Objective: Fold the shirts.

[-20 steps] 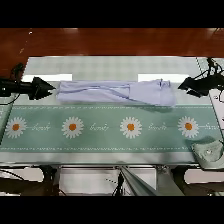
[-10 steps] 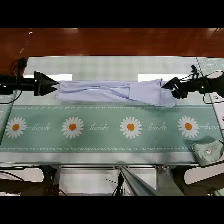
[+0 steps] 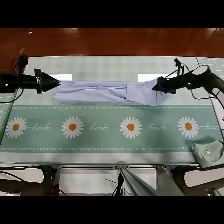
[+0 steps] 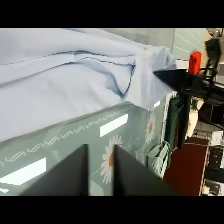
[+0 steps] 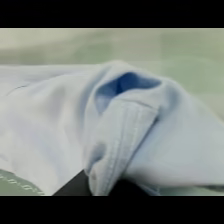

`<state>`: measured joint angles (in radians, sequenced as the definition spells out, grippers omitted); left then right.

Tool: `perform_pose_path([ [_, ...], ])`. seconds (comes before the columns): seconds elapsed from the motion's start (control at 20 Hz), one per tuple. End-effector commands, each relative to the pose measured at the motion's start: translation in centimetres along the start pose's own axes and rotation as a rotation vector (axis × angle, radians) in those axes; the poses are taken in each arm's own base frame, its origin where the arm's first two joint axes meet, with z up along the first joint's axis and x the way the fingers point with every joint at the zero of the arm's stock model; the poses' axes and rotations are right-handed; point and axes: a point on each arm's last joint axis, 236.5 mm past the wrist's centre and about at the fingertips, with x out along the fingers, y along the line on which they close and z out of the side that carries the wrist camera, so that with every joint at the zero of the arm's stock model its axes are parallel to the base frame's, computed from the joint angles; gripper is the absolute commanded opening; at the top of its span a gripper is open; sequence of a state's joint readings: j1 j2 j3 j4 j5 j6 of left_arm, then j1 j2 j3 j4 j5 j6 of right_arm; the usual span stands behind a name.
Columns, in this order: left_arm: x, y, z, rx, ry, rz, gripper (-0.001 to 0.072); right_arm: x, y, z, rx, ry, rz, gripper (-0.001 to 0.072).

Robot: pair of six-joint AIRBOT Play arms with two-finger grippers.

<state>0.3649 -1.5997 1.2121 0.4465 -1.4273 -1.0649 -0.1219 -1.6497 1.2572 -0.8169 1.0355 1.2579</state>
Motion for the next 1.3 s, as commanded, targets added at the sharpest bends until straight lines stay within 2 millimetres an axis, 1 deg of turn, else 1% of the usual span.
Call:
perform_pose_path([
  [0.0,2.1,-1.4,-1.0,0.026,0.05,-0.012,0.0036,-4.3,4.4,0.6,-0.104,-0.069,0.029,0.0031],
  [0.05,3.4,-2.1,-1.7,0.045,0.078,-0.014,0.0027,-5.9,5.8,0.7,-0.129,-0.1,0.033,0.0031],
  [0.15,7.0,-3.4,-2.6,0.095,0.109,0.005,0.0027,-8.4,8.6,0.7,-0.171,-0.155,0.039,0.0031],
  [0.25,10.6,-4.7,-3.5,0.149,0.117,0.029,0.0027,-10.1,10.9,-0.3,-0.207,-0.181,0.019,0.0031],
  [0.35,13.9,-6.1,-4.8,0.198,0.131,0.045,0.0026,-11.2,12.4,-1.5,-0.228,-0.193,-0.039,0.0031],
  [0.4,15.4,-6.7,-5.7,0.208,0.143,0.051,0.0026,-11.7,13.0,-2.2,-0.234,-0.198,-0.064,0.0031],
  [0.5,18.2,-7.9,-7.8,0.24,0.176,0.055,0.0026,-12.5,14.8,-3.7,-0.249,-0.202,-0.08,0.0031],
  [0.65,21.8,-9.3,-11.1,0.298,0.221,0.059,0.0026,-14.0,17.6,-5.7,-0.273,-0.228,-0.074,0.0031],
  [0.75,23.8,-9.5,-13.0,0.305,0.244,0.068,0.0026,-15.6,19.0,-6.9,-0.273,-0.252,-0.064,0.0031],
  [0.85,25.4,-9.1,-14.8,0.299,0.282,0.077,0.0026,-17.3,19.8,-8.1,-0.269,-0.267,-0.053,0.0031],
  [0.9,26.2,-8.8,-16.0,0.267,0.306,0.086,0.0026,-18.2,20.1,-8.6,-0.263,-0.277,-0.044,0.0031],
  [0.95,27.2,-8.7,-17.2,0.236,0.323,0.094,0.0026,-19.0,20.4,-9.0,-0.26,-0.289,-0.036,0.0031],
  [1.0,28.4,-8.6,-18.2,0.242,0.327,0.1,0.0026,-19.9,20.7,-9.3,-0.255,-0.304,-0.025,0.0031],
  [1.05,29.5,-8.6,-18.9,0.253,0.312,0.109,0.0026,-20.6,21.0,-9.6,-0.252,-0.319,-0.016,0.0031],
  [1.1,30.4,-8.6,-19.0,0.253,0.287,0.12,0.0026,-21.3,21.0,-9.9,-0.25,-0.329,-0.018,0.0031],
  [1.15,30.9,-8.7,-18.8,0.251,0.26,0.125,0.0025,-21.7,20.6,-10.2,-0.251,-0.332,-0.036,0.0031],
  [1.2,30.9,-8.8,-18.4,0.254,0.245,0.125,0.0025,-22.0,19.7,-10.5,-0.256,-0.325,-0.074,0.0031],
  [1.25,30.4,-9.1,-17.6,0.253,0.227,0.121,0.0025,-22.1,18.6,-10.7,-0.261,-0.313,-0.123,0.0031],
])
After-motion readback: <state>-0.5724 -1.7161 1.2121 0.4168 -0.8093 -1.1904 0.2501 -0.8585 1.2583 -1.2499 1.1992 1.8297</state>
